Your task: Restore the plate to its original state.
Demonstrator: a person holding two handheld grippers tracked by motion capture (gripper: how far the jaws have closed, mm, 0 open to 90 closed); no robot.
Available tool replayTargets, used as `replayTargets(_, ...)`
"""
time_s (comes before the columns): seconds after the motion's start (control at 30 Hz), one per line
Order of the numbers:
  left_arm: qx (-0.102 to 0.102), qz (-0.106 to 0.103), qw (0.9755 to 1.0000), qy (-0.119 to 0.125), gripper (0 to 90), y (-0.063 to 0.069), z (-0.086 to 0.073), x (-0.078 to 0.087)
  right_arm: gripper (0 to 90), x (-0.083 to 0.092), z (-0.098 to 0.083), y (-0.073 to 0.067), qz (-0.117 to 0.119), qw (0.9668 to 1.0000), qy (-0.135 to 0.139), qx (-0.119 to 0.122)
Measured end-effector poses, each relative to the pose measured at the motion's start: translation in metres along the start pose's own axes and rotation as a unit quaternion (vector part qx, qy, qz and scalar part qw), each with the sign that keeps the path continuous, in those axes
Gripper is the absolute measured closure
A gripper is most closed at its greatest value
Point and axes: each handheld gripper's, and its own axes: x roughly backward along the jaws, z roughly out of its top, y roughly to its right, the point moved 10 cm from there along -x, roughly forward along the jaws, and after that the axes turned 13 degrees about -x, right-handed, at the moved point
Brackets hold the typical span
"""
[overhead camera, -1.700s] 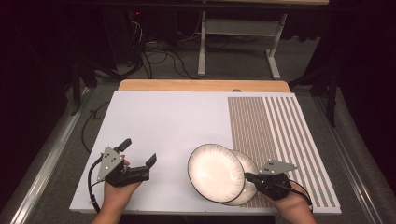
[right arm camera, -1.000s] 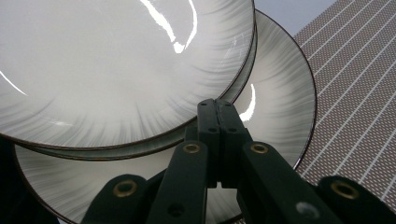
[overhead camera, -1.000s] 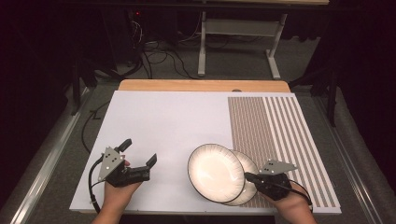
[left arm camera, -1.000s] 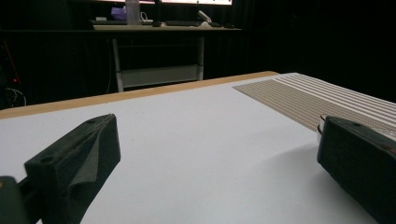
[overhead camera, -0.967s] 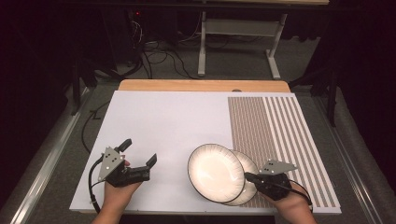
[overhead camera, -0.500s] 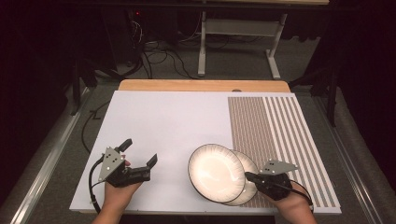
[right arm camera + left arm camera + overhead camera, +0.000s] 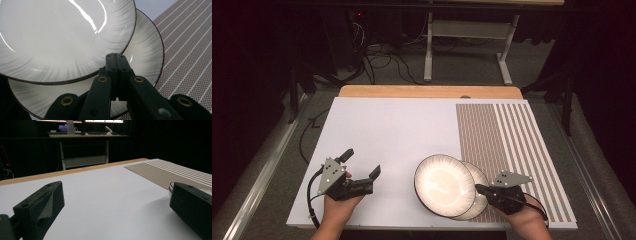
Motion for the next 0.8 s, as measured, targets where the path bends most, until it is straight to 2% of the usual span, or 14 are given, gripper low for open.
replayTargets(0.8,-0.004,0.001,1.0,0.004,0.5,0.0018,0.0024,0.0017,90.0,0.0013,-0.0015,0.0001,-0.004,1.0,-0.004,-0.002)
